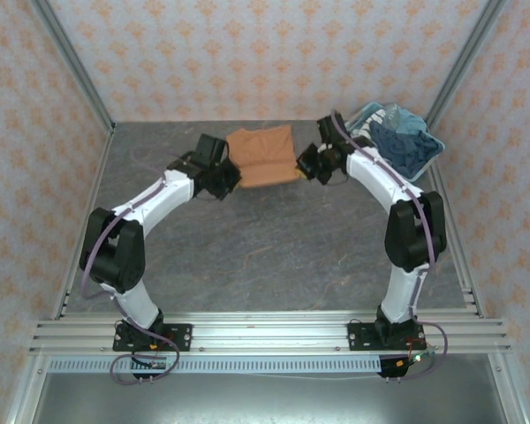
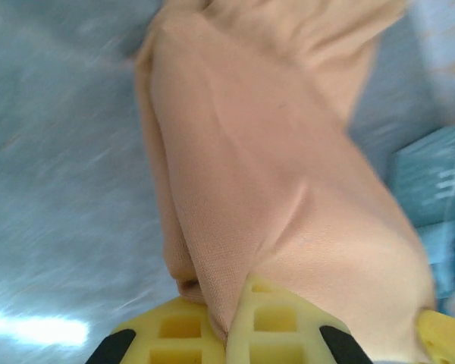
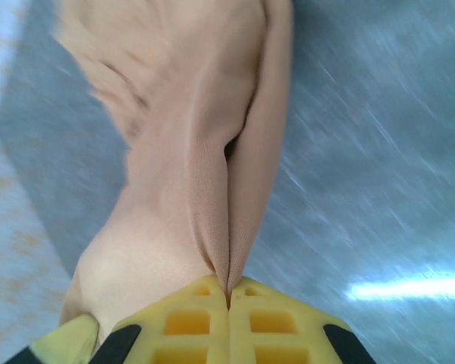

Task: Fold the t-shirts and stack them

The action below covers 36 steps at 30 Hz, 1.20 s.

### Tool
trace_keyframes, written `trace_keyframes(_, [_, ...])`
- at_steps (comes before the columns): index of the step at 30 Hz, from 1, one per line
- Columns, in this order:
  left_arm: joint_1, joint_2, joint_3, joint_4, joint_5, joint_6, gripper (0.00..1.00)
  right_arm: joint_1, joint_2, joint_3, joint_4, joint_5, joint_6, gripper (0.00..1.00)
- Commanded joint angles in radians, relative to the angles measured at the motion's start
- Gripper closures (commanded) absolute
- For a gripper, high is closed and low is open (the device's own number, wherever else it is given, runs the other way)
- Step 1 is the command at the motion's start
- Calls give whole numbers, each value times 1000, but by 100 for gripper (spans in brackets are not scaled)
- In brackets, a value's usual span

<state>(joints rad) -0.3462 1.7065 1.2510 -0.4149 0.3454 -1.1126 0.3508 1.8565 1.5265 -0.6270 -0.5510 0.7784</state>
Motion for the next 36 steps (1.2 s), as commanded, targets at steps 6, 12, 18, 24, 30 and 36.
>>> trace_keyframes(6, [-123, -160, -339, -105, 65, 0, 100, 77, -244, -448, -63, -30, -6, 100])
trace_keyframes(12, [-238, -309, -448, -228, 92, -13, 100, 114, -395, -600, -202, -124, -34, 100])
trace_keyframes(18, [-292, -462, -405, -352, 106, -43, 100, 113, -484, -536, -371, -198, -57, 100])
trace_keyframes(24, [-290, -508, -244, -481, 18, -91, 100, 92, -551, -419, -415, -155, 65, 100])
trace_keyframes(30, [-253, -441, -68, -525, -40, -102, 100, 55, -506, -298, -387, -165, 180, 100])
trace_keyframes(36, [-134, -293, 111, -615, -16, -62, 99, 5, -384, -151, -334, -138, 229, 100])
